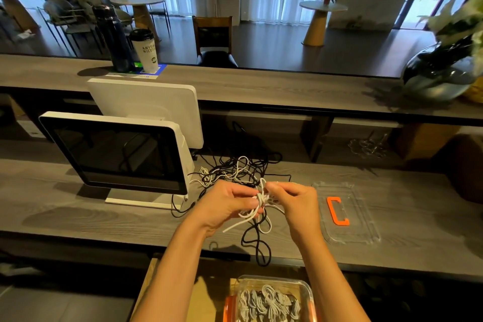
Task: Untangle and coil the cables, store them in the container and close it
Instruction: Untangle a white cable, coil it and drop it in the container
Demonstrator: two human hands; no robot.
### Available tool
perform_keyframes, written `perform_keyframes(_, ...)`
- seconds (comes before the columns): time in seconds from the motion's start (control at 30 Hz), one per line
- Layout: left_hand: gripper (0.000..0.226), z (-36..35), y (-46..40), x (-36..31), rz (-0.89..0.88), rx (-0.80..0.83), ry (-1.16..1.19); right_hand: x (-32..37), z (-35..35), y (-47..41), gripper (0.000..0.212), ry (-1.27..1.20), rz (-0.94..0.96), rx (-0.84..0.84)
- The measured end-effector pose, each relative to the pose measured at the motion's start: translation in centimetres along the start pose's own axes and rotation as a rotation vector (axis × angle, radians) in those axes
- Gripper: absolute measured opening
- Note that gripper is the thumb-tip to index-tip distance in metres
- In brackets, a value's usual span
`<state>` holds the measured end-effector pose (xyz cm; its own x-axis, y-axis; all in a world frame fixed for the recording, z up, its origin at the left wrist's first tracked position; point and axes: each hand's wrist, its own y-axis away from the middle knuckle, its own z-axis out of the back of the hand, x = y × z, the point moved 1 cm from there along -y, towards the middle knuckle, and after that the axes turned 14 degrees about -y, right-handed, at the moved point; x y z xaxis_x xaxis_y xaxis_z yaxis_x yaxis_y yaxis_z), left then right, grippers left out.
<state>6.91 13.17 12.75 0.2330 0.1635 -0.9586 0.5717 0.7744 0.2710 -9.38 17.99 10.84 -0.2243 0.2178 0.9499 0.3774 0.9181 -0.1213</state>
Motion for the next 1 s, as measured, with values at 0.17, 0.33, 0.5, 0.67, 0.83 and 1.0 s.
perform_keyframes(0.17,0.026,-0.5,-0.3,0.2,-0.025,-0.099,-0.128,0.0,0.3,-0.1,0.015,-0.067,-0.16,-0.002)
perform_keyframes(0.33,0.018,-1.4,-0.6,0.2,0.006,-0.103,-0.134,0.1,0.2,-0.1,0.01,0.032,-0.017,-0.08)
perform_keyframes(0.5,0.007,-1.8,-0.8,0.0,0.026,-0.146,-0.142,-0.4,0.3,0.1,0.01,0.076,0.011,-0.062)
perform_keyframes(0.67,0.011,-2.1,-1.3,0.3,0.14,-0.212,0.284,-0.8,-0.4,0.6,0.019,0.198,0.172,-0.13)
perform_keyframes(0.83,0.021,-2.6,-1.5,0.1,0.218,-0.192,0.621,-1.3,-1.2,1.7,0.024,0.075,0.237,-0.175)
perform_keyframes(1.0,0.022,-2.4,-1.2,0.4,0.215,-0.173,0.61,-0.6,-1.3,1.0,0.026,-0.143,-0.004,-0.169)
